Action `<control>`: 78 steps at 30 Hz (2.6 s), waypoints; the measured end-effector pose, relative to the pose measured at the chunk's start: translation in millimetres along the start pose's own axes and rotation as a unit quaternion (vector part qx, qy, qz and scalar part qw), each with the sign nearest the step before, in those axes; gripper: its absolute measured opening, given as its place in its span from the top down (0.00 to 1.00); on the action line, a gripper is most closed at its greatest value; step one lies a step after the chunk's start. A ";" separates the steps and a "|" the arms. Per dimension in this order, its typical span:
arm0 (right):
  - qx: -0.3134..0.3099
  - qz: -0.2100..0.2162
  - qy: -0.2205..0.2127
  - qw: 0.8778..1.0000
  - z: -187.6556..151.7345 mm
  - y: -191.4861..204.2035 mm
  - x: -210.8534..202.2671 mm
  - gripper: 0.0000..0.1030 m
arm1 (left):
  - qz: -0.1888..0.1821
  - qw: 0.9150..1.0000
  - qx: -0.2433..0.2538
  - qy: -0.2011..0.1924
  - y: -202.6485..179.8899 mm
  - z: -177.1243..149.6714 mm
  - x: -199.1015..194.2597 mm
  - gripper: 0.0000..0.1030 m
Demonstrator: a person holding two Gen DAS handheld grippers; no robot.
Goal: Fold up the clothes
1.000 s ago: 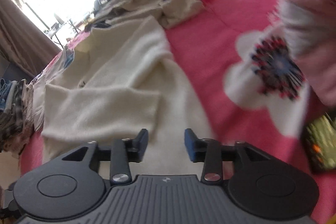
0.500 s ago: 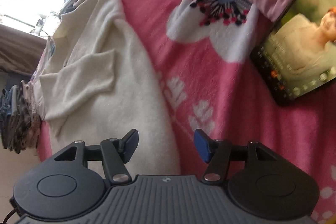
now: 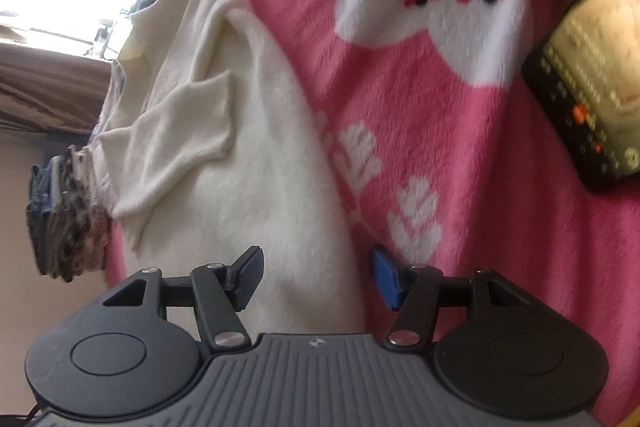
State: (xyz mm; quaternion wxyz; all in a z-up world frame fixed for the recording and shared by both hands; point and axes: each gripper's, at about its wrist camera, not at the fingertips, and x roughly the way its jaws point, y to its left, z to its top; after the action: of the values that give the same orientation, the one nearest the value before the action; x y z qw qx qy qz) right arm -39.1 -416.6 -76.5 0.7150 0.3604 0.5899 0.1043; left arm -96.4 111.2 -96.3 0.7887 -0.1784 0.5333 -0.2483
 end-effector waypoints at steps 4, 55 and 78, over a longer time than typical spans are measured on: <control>0.029 0.032 0.053 0.998 -5.1 -14.0 4.7 0.40 | -0.042 0.998 0.020 0.037 -6.2 -6.7 9.0 0.57; -0.062 0.137 -0.053 0.987 7.0 94.3 -22.6 0.86 | -0.041 0.981 0.054 -0.182 -30.6 60.6 -58.0 0.94; -0.073 0.217 -0.154 0.961 108.1 154.4 2.4 0.87 | -0.049 0.945 -0.061 -0.317 8.5 173.2 -61.6 0.94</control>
State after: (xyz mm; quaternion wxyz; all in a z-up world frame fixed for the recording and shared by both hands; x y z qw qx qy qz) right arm 103.6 -346.6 25.0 0.7819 0.4383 0.3707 0.2432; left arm 47.4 156.8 9.2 0.8914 -0.3217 0.2609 -0.1841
